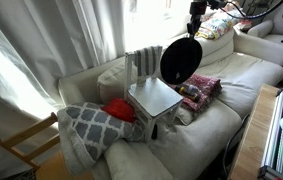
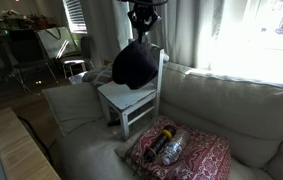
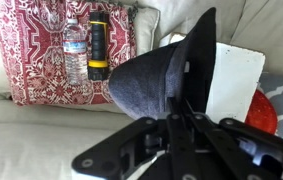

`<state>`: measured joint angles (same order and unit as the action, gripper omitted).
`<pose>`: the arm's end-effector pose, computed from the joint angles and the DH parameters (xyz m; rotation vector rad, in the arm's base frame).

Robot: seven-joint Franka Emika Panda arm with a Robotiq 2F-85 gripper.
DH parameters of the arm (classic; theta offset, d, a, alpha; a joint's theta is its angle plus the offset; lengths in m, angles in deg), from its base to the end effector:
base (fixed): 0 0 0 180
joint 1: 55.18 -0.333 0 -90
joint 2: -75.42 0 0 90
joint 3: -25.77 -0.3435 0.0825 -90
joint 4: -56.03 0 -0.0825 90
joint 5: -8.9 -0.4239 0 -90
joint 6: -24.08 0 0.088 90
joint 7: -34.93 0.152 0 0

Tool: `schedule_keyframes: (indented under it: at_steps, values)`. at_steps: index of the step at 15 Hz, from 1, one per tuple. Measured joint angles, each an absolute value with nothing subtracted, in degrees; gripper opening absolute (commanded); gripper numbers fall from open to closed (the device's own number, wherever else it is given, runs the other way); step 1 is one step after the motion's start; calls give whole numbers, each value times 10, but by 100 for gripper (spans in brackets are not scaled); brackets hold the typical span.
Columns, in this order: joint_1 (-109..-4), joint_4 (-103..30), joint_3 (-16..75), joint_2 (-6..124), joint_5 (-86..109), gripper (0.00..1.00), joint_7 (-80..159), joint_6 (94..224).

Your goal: Hang the striped towel and black hat on the backrest of the white chair.

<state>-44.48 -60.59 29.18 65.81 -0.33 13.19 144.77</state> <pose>0.5882 -0.1333 0.3151 -2.9919 -0.0666 0.0792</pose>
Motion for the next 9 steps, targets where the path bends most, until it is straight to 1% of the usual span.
schedule_keyframes:
  at_steps: [3, 9]
  values:
    - [-446, -605, 297, 656, 26, 1, 157, 1461]
    - [-457, -571, 326, 638, 194, 1, 303, 1540]
